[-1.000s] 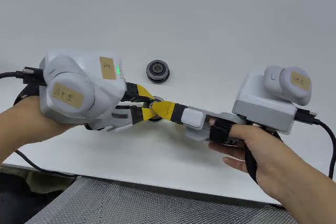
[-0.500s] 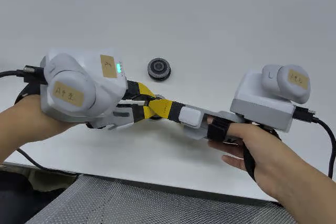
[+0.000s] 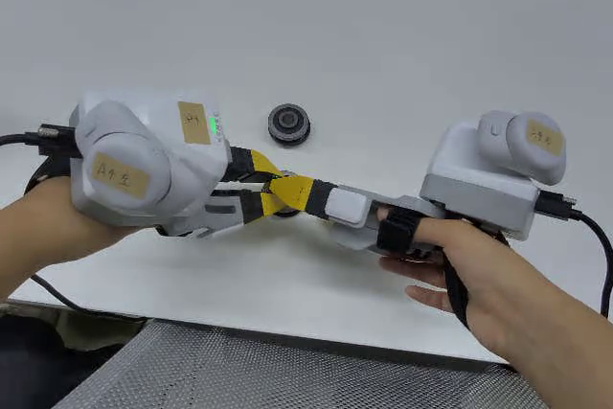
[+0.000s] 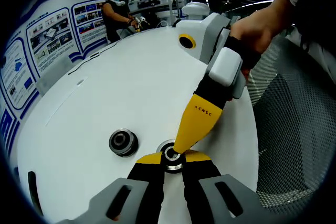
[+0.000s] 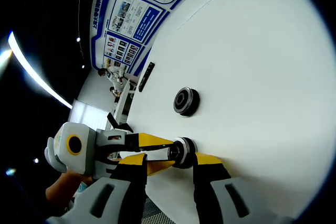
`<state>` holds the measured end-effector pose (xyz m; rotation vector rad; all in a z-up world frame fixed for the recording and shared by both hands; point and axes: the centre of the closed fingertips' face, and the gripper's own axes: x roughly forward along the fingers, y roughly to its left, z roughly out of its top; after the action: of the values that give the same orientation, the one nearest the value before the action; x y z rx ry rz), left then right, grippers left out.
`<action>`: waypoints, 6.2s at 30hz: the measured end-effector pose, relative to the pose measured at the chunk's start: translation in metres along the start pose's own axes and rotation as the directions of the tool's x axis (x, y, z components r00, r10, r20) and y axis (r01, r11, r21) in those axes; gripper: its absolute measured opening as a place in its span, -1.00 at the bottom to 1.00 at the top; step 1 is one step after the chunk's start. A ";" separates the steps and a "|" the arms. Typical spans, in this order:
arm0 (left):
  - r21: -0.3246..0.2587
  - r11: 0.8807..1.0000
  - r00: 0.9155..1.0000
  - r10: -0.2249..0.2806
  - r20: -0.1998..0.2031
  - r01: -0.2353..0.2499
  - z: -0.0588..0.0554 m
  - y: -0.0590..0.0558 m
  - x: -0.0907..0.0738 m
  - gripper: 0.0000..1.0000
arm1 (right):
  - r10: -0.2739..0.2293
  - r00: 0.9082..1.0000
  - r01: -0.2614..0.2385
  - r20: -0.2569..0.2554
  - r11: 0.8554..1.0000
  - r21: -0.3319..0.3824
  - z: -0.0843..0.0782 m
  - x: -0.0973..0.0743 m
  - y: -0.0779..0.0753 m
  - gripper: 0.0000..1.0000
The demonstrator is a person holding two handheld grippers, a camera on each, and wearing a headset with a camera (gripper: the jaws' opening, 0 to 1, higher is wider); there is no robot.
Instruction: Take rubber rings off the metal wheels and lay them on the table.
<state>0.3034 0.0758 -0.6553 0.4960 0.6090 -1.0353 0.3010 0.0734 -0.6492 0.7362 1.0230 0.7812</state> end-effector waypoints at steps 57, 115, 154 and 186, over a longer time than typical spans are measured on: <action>0.006 1.000 1.000 0.013 0.004 -0.013 0.002 0.001 -0.001 -0.75 | 0.043 0.999 -0.041 0.020 0.997 -0.069 0.007 0.007 0.016 -0.01; 0.007 1.000 1.000 0.006 -0.002 -0.006 0.001 0.000 -0.001 -0.75 | 0.097 0.995 -0.097 -0.018 0.995 -0.025 0.001 -0.002 0.011 -0.05; -0.001 1.000 1.000 0.009 0.008 -0.009 -0.001 0.002 0.000 -0.75 | 0.101 0.995 -0.100 -0.020 0.995 0.016 -0.002 -0.006 0.002 -0.43; 0.001 1.000 1.000 0.011 0.010 -0.011 0.001 0.000 -0.002 -0.75 | 0.012 0.999 -0.010 -0.035 0.998 0.064 -0.001 -0.003 -0.022 -0.94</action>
<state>0.3025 0.0762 -0.6527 0.4943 0.5966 -1.0268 0.3037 0.0601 -0.6663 0.7856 1.0804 0.7761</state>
